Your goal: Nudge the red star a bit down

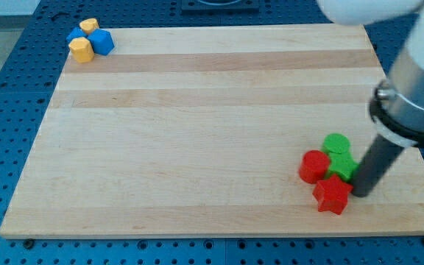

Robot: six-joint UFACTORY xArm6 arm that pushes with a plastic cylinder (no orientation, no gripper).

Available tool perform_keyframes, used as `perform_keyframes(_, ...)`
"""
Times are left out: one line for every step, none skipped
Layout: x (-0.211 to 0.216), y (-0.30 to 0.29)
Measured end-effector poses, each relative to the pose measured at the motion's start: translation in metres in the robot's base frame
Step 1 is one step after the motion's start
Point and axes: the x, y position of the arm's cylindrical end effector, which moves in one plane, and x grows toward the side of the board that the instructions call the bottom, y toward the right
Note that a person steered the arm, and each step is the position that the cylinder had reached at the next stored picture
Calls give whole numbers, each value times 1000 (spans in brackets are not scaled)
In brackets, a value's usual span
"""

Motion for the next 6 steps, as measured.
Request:
perform_keyframes(-14,-34)
perform_keyframes(-31,-72)
perform_keyframes(-38,-86)
perform_keyframes(-20,-65)
perform_keyframes(-28,-8)
perform_keyframes(-58,15)
